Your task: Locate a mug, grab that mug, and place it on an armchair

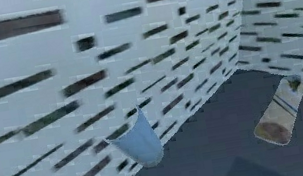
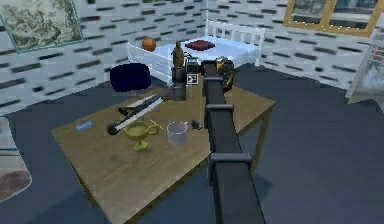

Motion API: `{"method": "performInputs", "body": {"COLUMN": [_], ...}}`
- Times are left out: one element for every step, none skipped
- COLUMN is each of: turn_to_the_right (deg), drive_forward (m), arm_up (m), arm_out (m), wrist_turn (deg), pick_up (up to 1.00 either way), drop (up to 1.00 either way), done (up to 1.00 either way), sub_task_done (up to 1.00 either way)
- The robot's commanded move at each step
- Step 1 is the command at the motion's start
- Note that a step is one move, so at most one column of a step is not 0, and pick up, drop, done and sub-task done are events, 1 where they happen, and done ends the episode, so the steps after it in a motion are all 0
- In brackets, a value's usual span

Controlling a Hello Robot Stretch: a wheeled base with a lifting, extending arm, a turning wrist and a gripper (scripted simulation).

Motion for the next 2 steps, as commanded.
{"method": "performInputs", "body": {"turn_to_the_right": [0.0,0.0], "drive_forward": [0.0,0.0], "arm_up": [0.0,0.0], "arm_out": [0.0,0.0], "wrist_turn": [45.0,33.0], "pick_up": [0.0,0.0], "drop": [0.0,0.0], "done": [0.0,0.0], "sub_task_done": [0.0,0.0]}}
